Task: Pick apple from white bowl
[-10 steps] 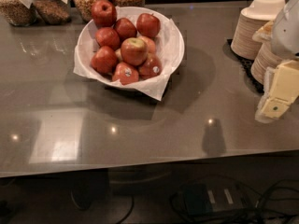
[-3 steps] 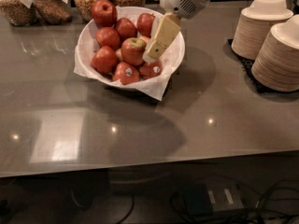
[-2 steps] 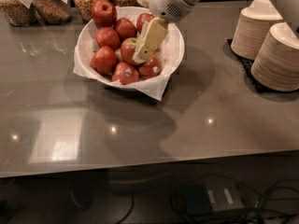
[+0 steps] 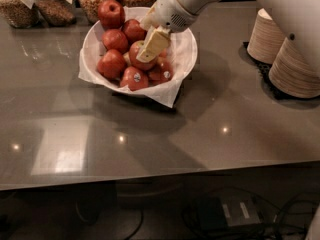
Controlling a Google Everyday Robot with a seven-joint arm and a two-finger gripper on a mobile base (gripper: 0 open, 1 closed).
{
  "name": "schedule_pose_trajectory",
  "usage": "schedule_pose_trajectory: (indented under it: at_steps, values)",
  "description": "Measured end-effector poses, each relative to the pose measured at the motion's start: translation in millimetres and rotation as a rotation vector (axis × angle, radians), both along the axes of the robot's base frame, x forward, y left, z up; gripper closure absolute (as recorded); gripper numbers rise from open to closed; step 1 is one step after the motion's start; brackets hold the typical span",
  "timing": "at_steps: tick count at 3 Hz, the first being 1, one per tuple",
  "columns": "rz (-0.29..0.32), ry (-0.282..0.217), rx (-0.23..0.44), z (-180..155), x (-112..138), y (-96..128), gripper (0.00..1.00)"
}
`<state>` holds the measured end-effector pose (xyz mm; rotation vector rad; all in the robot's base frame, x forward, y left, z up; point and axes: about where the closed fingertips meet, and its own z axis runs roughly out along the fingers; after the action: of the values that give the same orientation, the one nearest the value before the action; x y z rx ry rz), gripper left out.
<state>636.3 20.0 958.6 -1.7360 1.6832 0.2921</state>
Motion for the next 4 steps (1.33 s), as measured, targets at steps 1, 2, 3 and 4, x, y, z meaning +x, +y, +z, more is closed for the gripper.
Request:
schedule_pose_trajectory:
  at_steps: [1, 2, 3, 4]
  values:
    - [-0.013, 0.021, -0.015, -15, 9, -2, 0.33]
    - [-0.020, 0.045, -0.031, -29, 14, -3, 0.32]
    - [-0.023, 0.064, -0.045, -39, 17, -3, 0.35]
    - [-0.022, 0.070, -0.049, -42, 16, -2, 0.42]
